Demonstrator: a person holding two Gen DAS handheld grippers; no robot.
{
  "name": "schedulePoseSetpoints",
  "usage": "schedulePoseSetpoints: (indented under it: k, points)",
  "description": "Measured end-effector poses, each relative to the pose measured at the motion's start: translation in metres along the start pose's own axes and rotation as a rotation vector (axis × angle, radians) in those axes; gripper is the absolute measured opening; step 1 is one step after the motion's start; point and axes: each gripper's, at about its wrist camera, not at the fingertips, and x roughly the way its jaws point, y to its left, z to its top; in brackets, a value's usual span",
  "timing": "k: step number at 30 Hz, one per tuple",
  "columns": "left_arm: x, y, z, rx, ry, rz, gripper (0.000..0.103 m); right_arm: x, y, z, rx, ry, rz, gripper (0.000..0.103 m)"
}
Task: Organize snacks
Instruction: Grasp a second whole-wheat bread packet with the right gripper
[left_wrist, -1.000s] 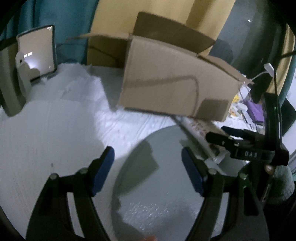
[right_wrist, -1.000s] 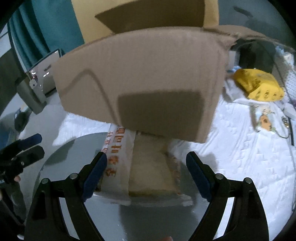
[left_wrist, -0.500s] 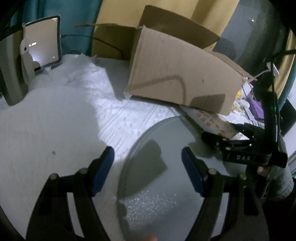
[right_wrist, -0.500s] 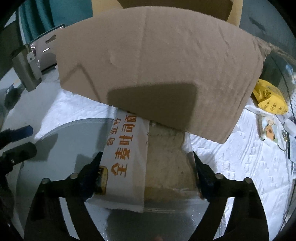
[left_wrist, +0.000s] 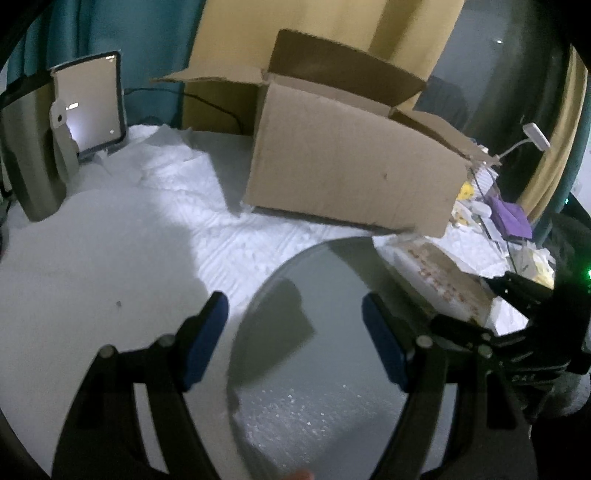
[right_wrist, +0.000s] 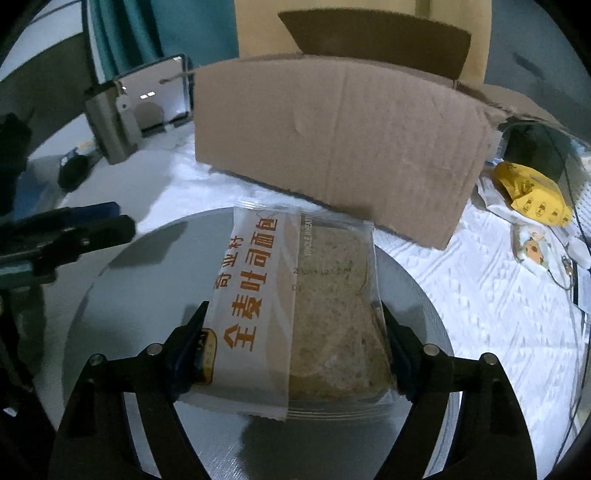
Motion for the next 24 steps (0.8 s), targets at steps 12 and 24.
schedulePoseSetpoints:
  k: [12,24]
  points:
    - [-0.029,-0.018,0.030,0.065,-0.106,-0.015,0.076,-0.064,0.003,0.022,0.002,-0.145,-0.001,0.084]
    - [-0.026,-0.028,0.079,0.086,-0.182,-0.042,0.076,-0.070,-0.034,0.080,0.015,-0.225,-0.078,0.084]
